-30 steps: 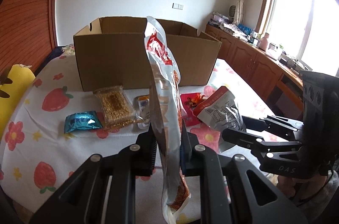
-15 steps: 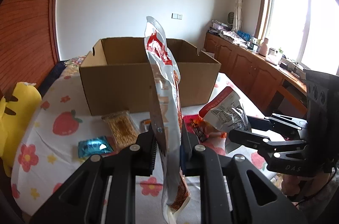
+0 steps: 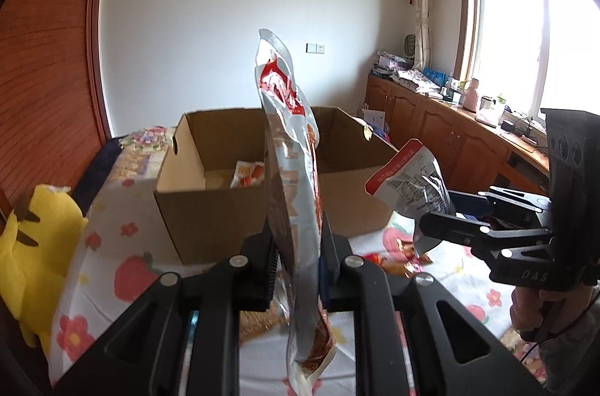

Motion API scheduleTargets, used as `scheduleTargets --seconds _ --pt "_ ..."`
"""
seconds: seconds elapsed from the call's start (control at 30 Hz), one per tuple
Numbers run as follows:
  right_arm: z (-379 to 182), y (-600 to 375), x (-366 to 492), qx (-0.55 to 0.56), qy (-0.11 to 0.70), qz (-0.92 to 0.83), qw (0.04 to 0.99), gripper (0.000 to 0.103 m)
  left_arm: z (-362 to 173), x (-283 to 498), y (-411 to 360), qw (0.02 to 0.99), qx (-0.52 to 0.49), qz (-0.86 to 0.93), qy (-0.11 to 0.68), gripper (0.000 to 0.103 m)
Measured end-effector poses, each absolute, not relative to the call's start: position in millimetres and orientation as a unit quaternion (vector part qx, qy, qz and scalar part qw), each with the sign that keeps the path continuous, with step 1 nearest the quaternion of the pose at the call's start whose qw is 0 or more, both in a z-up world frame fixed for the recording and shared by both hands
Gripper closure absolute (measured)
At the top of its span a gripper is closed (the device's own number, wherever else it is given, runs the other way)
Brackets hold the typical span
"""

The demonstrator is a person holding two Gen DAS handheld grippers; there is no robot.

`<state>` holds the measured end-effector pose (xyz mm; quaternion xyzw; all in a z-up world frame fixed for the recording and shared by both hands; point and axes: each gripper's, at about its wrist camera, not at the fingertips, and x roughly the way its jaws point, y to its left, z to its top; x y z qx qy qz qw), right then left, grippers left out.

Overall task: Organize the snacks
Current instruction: 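Lift both packets and carry them over the cardboard box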

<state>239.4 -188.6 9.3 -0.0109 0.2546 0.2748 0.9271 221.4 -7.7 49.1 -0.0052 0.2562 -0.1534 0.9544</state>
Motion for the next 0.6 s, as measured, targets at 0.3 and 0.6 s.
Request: scheduleTargets --seconds 0.3,0.6 --pt "19 -187 264 -0.010 0.241 0.277 0.930 0.057 56 245 -4 0.956 -0.003 -0.160 0.247 0.088" --pt "31 -177 289 -0.021 0.226 0.285 0.931 0.057 74 270 7 0.962 -0.006 -0.156 0.225 0.088"
